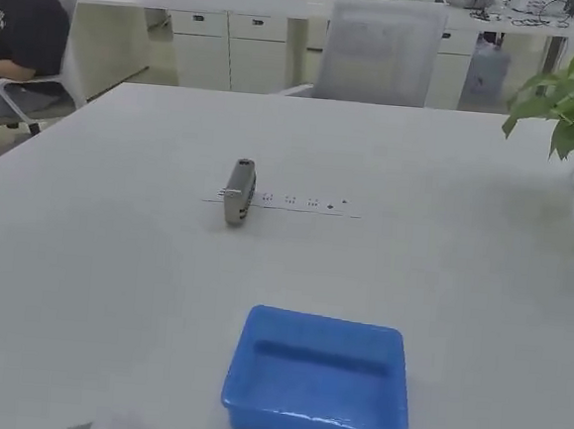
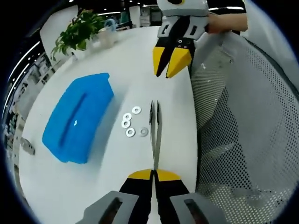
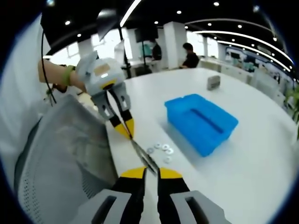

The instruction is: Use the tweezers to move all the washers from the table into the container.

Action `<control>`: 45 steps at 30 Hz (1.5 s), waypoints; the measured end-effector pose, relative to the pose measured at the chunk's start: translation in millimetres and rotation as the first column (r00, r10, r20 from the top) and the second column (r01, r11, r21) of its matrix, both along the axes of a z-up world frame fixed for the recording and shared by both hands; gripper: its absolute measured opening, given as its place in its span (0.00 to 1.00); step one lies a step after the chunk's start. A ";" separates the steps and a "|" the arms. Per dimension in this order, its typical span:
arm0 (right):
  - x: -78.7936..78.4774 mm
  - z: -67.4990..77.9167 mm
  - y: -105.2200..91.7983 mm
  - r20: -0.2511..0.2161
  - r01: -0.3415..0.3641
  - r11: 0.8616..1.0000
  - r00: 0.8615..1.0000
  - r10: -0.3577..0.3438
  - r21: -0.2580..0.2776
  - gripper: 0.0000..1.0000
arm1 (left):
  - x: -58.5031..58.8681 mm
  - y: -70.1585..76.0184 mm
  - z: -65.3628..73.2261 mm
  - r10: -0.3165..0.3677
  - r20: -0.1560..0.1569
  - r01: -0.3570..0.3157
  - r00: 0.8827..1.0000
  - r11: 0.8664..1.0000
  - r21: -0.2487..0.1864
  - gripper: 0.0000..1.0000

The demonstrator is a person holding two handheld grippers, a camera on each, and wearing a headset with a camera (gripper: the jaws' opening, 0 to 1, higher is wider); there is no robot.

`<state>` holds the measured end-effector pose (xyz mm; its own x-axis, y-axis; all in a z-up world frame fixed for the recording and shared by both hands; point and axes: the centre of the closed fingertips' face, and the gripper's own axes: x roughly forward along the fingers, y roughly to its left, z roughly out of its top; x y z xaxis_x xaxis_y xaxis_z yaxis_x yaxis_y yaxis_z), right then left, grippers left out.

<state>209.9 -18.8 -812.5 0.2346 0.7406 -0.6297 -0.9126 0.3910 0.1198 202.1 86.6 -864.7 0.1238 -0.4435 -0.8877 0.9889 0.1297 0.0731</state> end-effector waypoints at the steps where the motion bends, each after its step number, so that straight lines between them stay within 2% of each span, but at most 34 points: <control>1: -0.7 -0.3 0.5 0.002 -0.007 1.000 1.000 0.007 -0.004 0.05 | -1.2 -0.6 1.3 -0.010 0.005 0.010 1.000 1.000 0.002 0.00; 3: -2.4 -1.0 2.3 0.009 -0.027 1.000 1.000 0.027 -0.014 0.05 | -3.6 -2.7 6.9 -0.029 0.018 0.029 0.999 1.000 -0.001 0.00; 6: -5.3 -2.3 5.1 0.016 -0.054 0.998 0.998 0.055 -0.026 0.06 | -4.3 -4.2 17.7 -0.019 0.028 0.019 0.999 1.000 -0.009 0.00; 8: -6.8 -3.2 7.0 0.020 -0.069 0.997 0.997 0.069 -0.034 0.07 | -6.1 -5.9 28.3 -0.022 0.039 0.023 0.999 0.999 -0.026 0.00; 14: -14.1 -6.4 13.7 0.029 -0.134 0.990 0.990 0.136 -0.051 0.10 | -11.4 -13.4 59.1 -0.001 0.042 0.005 0.999 0.997 -0.083 0.00; 19: -19.2 -11.1 18.1 0.048 -0.193 0.977 0.979 0.198 -0.091 0.12 | -18.7 -23.7 79.5 -0.008 0.051 0.014 0.999 0.993 -0.117 0.00; 25: -25.9 -18.3 26.0 0.056 -0.282 0.950 0.955 0.292 -0.135 0.14 | -27.5 -40.5 98.3 -0.017 0.040 0.023 0.999 0.986 -0.167 0.00; 29: -31.8 -22.9 32.3 0.050 -0.329 0.933 0.939 0.339 -0.146 0.15 | -29.0 -47.8 103.4 -0.020 0.042 0.027 0.999 0.983 -0.179 0.00; 35: -36.4 -27.5 36.2 0.045 -0.361 0.919 0.927 0.372 -0.156 0.13 | -32.0 -54.8 105.5 -0.033 0.043 0.041 0.999 0.981 -0.190 0.00; 40: -32.2 -32.1 41.9 0.047 -0.370 0.915 0.923 0.382 -0.158 0.08 | -32.8 -61.9 107.7 -0.029 0.032 0.035 0.999 0.975 -0.220 0.00; 45: -28.5 -29.5 49.9 0.037 -0.375 0.918 0.923 0.383 -0.132 0.07 | -29.1 -58.8 110.9 -0.040 0.045 0.048 0.998 0.978 -0.205 0.00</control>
